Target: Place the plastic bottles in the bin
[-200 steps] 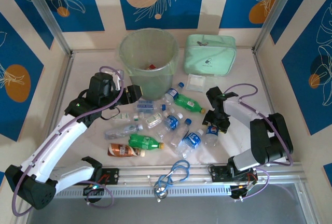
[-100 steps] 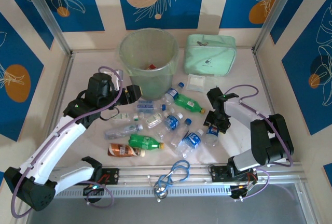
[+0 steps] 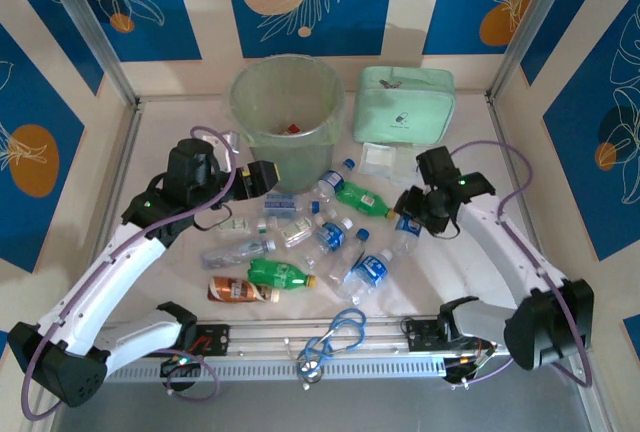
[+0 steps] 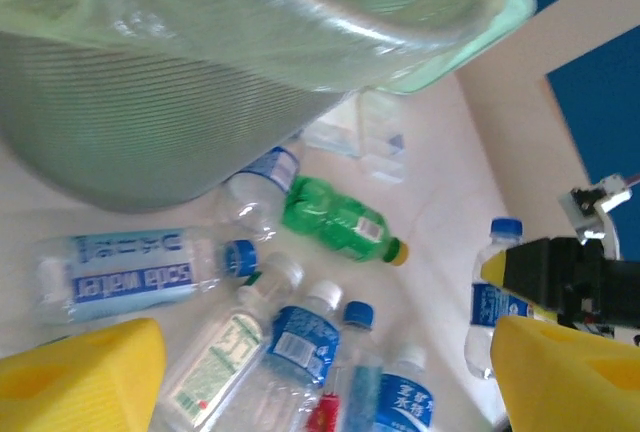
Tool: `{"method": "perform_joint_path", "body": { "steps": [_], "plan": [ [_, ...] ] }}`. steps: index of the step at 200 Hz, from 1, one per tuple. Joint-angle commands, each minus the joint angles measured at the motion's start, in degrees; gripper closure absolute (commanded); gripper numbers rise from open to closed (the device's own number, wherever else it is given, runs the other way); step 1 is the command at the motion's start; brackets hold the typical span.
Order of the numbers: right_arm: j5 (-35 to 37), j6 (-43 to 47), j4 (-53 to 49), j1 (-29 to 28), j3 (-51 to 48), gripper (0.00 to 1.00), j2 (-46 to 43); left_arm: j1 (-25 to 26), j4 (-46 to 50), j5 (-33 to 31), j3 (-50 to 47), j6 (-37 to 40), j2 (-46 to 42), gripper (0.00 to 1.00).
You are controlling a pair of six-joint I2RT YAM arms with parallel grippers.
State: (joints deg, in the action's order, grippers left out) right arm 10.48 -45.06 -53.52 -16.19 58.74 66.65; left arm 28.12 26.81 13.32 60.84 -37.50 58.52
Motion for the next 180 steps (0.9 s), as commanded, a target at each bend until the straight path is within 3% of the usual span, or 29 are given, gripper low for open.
{"method": "perform_joint_path", "body": {
  "steps": [1,77,120,180],
  "plan": [
    [-6.0,-1.8,-0.9,-0.9,7.3,0.43,-2.5,-0.4,-6.9,6.5,1.0,-1.1,-1.2,0.0],
    [-13.6,-7.6,12.1,-10.6,30.3,0.42,5.5,4.5,-21.9,22.5,3.4,-5.8,5.7,0.0],
    [-17.7,-10.1,17.2,-13.8,38.1,0.4,10.5,7.2,-39.1,23.4,2.9,-14.9,8.7,0.0],
    [-24.1,-16.2,27.0,-14.2,36.7,0.39,12.0,7.3,-52.8,24.2,2.8,-23.1,13.0,0.0]
  ]
}}
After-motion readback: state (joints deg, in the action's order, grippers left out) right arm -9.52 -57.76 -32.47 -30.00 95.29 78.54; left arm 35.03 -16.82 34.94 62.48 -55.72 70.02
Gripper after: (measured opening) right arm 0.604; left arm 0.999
